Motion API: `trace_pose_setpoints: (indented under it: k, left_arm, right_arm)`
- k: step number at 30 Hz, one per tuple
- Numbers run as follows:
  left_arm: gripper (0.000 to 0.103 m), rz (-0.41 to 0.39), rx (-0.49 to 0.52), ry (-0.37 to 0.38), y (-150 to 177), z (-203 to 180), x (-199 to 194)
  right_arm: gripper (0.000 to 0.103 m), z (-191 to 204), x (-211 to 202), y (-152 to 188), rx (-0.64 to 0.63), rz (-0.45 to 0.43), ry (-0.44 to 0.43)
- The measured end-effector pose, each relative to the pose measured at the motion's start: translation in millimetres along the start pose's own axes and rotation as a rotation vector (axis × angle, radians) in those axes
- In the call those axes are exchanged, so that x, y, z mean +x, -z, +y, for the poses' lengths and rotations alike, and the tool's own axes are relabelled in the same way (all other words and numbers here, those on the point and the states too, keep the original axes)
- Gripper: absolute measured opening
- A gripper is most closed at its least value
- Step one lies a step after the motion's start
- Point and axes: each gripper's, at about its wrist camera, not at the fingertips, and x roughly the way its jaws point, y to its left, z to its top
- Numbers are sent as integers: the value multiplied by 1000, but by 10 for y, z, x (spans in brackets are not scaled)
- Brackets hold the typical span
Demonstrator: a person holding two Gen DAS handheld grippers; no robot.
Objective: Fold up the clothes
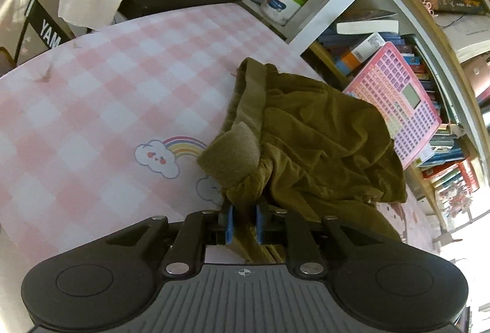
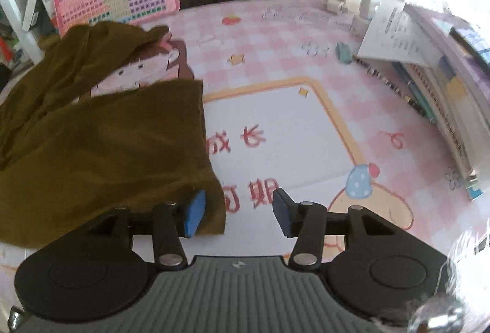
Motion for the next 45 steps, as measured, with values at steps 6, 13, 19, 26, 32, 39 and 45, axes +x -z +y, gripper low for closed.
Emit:
trace_pose_setpoints:
  k: [6, 13, 19, 26, 32, 39, 45]
  left_arm:
    - [28, 9, 11, -16, 59, 94, -98]
    - [47, 19, 7, -49, 101, 224, -200]
    - [48, 16, -46, -59, 65, 312, -211]
    - [48, 13, -135, -37, -1, 385, -207]
    - [48, 9, -174, 22, -89, 262, -72]
    - [23, 21, -166, -32, -134, 128, 146]
    - [23, -17, -118, 4, -202, 118, -13]
  right_arm:
    - [50, -31, -131, -199, 28, -79, 5]
    - [50, -24, -17, -206, 78, -14, -84]
    - [47, 53, 248, -162, 96, 85, -74]
    - [43, 53, 408, -145, 99, 126, -86]
    - [22, 0, 505, -195, 152, 137, -131]
    - [5, 42, 180, -504, 98, -38, -203]
    - [5, 44, -473, -594, -32, -124, -416]
